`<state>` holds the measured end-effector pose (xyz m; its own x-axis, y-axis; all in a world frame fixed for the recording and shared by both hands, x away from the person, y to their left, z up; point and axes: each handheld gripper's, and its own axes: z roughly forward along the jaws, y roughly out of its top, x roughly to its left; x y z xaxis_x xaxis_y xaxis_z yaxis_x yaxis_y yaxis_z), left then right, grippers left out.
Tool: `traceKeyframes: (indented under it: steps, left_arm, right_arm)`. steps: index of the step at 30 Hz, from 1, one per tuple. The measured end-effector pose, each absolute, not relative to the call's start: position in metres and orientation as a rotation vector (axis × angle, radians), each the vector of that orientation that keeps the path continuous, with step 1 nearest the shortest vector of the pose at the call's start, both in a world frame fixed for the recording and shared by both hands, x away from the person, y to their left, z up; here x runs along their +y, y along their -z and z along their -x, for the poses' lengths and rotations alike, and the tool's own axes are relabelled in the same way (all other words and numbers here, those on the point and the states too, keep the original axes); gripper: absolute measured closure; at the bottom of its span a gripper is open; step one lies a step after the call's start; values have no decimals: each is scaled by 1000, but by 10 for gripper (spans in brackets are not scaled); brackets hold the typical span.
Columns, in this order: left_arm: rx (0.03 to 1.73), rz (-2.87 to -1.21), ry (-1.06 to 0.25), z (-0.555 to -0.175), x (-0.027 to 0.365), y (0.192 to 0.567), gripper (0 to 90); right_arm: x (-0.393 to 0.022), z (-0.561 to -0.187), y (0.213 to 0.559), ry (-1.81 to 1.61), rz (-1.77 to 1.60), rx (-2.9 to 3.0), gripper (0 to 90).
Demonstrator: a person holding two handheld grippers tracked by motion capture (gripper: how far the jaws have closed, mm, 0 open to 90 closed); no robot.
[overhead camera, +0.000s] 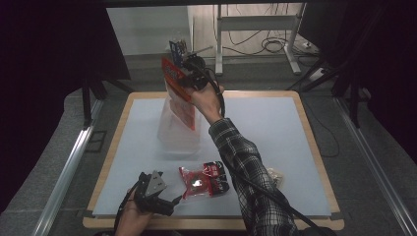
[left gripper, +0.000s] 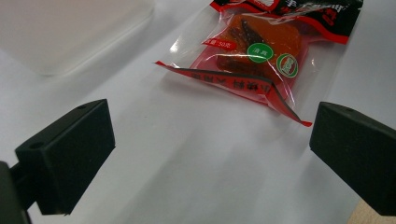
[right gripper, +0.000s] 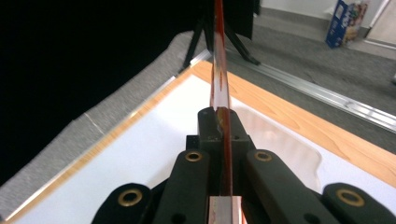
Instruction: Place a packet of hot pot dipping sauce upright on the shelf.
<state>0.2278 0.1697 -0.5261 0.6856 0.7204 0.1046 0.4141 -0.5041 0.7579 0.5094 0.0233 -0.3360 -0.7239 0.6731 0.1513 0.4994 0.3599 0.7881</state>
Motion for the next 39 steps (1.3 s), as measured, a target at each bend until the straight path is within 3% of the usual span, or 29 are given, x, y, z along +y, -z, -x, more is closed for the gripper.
traceKeyframes:
  steps: [16, 31, 35, 39]
  left_arm:
    - [857, -2185, -536, -228, 168, 527, 0]
    - [860, -2194, -541, -228, 166, 528, 2]
    - [864, -2191, -543, -228, 167, 528, 3]
    - [867, -2190, -544, -228, 167, 528, 2]
  right_arm:
    - [18, -520, 370, -1289, -1052, 2462, 884]
    - [-7, -535, 375, -1132, -1063, 2362, 863]
    - [-9, -537, 377, -1089, -1039, 2372, 761]
    - [-8, -537, 379, -1071, -1007, 2375, 553]
